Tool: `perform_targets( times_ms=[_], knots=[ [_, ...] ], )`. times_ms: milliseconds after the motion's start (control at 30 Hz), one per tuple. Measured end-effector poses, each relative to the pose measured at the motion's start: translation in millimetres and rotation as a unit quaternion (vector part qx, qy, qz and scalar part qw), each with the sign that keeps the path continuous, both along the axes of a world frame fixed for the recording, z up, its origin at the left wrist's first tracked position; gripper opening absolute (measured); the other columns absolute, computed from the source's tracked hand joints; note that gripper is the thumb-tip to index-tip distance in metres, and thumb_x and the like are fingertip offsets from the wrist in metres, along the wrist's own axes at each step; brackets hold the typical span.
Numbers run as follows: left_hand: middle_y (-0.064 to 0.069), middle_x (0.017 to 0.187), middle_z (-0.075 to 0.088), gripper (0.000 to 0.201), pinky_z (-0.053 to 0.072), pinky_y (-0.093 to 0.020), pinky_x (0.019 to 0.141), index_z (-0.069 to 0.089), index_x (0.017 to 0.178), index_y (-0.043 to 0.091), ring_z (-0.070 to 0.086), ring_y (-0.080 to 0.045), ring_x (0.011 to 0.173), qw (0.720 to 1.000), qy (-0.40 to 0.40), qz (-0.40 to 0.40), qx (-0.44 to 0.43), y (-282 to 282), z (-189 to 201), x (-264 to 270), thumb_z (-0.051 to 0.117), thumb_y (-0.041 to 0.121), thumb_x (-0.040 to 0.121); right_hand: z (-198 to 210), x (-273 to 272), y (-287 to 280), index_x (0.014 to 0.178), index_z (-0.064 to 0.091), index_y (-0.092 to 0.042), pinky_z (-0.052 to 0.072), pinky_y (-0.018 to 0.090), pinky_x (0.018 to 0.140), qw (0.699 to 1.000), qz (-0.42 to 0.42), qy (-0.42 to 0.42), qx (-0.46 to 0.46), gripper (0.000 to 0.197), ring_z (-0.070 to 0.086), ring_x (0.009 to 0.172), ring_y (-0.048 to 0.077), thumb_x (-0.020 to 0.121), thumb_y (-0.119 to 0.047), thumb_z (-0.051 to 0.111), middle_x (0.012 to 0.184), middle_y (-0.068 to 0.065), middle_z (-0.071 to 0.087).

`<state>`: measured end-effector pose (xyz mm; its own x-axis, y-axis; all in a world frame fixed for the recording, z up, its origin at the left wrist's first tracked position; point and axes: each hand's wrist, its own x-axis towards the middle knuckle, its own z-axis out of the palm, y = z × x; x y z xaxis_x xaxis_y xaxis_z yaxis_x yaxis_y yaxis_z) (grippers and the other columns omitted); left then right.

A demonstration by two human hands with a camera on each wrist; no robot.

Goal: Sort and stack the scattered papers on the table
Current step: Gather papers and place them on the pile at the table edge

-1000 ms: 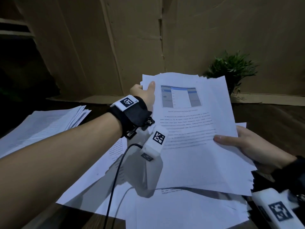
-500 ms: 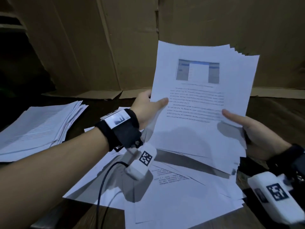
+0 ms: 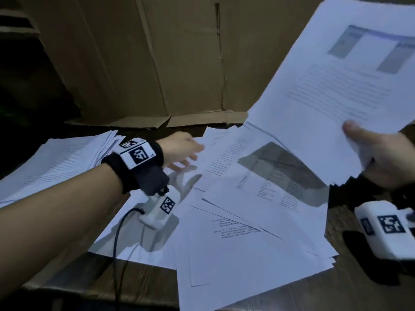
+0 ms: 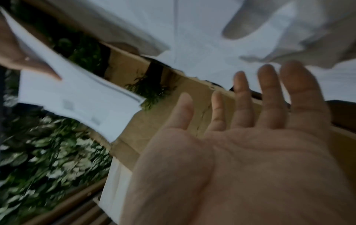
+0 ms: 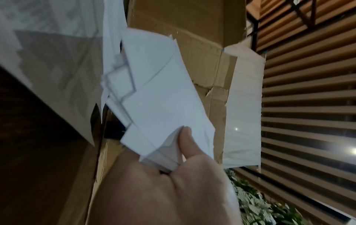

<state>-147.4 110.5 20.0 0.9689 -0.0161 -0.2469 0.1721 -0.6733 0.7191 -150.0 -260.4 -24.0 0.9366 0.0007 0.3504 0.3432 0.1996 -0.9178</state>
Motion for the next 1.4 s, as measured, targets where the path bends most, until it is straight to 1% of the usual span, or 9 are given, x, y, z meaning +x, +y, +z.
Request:
perform_targets(
  times_ms=[100,200,533,700,767,933,1067,1267,1400],
  knots=[
    [-0.013,0.106,0.061,0.034,0.052,-0.038,0.08,0.054,0.111,0.012,0.056,-0.028,0.087,0.99,0.057,-0.039,0.123,7.9,-11.5,2.8,0.064,0.039,0.093,-2.4,12.2,-29.1,0.151,0.042,-0.019,0.031,0.05,0.118,0.999,-0.018,-0.013,-0.029,0.067,0.041,0.143,0.022,0.094,-0.044,0.066,0.155,0.001,0.044],
    [-0.003,0.117,0.06,0.054,0.053,-0.04,0.096,0.053,0.127,0.02,0.063,-0.024,0.105,0.986,0.032,-0.064,0.15,-7.9,-15.6,0.6,0.072,0.046,0.084,-1.4,17.8,-40.6,0.154,0.037,-0.017,0.033,0.046,0.116,0.999,-0.022,-0.029,-0.001,0.059,0.036,0.146,0.025,0.101,-0.034,0.056,0.158,0.004,0.04],
    [-0.005,0.12,0.06,0.082,0.051,-0.042,0.096,0.046,0.128,0.011,0.059,-0.028,0.106,0.962,0.043,-0.114,0.244,-77.8,-34.4,13.6,0.083,0.053,0.069,2.1,5.3,-32.4,0.152,0.037,-0.008,0.035,0.045,0.117,0.992,-0.076,-0.097,0.034,0.074,0.043,0.142,0.025,0.091,-0.032,0.072,0.154,0.008,0.045],
    [-0.002,0.076,0.059,0.049,0.049,-0.028,0.061,0.055,0.095,0.013,0.055,-0.023,0.066,0.976,0.093,-0.095,0.175,-74.6,-35.7,21.9,0.088,0.038,0.068,3.3,7.9,-29.8,0.152,0.033,-0.003,0.045,0.033,0.108,0.991,-0.068,-0.115,0.02,0.056,0.047,0.139,0.024,0.098,-0.011,0.048,0.151,0.008,0.047],
    [-0.004,0.078,0.059,0.055,0.047,-0.028,0.063,0.06,0.114,0.004,0.055,-0.025,0.07,0.978,0.077,-0.096,0.168,-74.4,-39.1,21.7,0.084,0.033,0.074,2.5,8.8,-29.9,0.152,0.033,-0.003,0.042,0.038,0.112,0.991,-0.07,-0.114,0.024,0.057,0.047,0.139,0.023,0.098,-0.011,0.049,0.152,0.008,0.047],
    [0.003,0.085,0.053,0.008,0.037,-0.02,0.057,0.057,0.096,0.017,0.05,-0.015,0.074,0.985,-0.022,-0.093,0.142,-63.2,-31.3,16.5,0.06,0.012,0.092,-0.8,4.5,-26.7,0.15,0.042,-0.011,0.04,0.036,0.113,0.995,-0.05,-0.089,0.012,0.062,0.046,0.14,0.021,0.094,-0.024,0.065,0.15,0.004,0.05],
    [-0.011,0.103,0.065,0.02,0.053,-0.033,0.076,0.059,0.113,0.01,0.063,-0.027,0.089,0.996,-0.075,0.034,0.027,-0.3,-15.7,25.0,0.06,0.015,0.093,1.4,-2.5,-14.4,0.149,0.042,-0.013,0.05,0.031,0.101,0.999,0.021,-0.045,0.01,0.048,0.055,0.132,0.02,0.101,-0.005,0.042,0.145,0.002,0.056],
    [-0.019,0.119,0.066,0.03,0.048,-0.043,0.097,0.055,0.129,-0.001,0.062,-0.032,0.104,0.94,-0.127,0.224,-0.223,83.0,10.9,7.6,0.051,0.009,0.101,-2.7,-13.4,5.9,0.141,0.053,-0.013,0.054,0.04,0.096,0.991,0.111,0.059,-0.052,0.047,0.063,0.121,0.027,0.095,-0.002,0.05,0.137,0.007,0.063],
    [-0.007,0.065,0.072,0.021,0.055,-0.023,0.049,0.059,0.103,0.004,0.068,-0.016,0.053,0.924,-0.073,0.195,-0.322,80.8,32.4,-12.3,0.042,0.015,0.104,-8.7,-13.0,18.9,0.129,0.06,-0.016,0.058,0.029,0.087,0.978,0.136,0.102,-0.122,0.042,0.069,0.111,0.019,0.093,0.004,0.054,0.126,0.002,0.07]
  ],
)
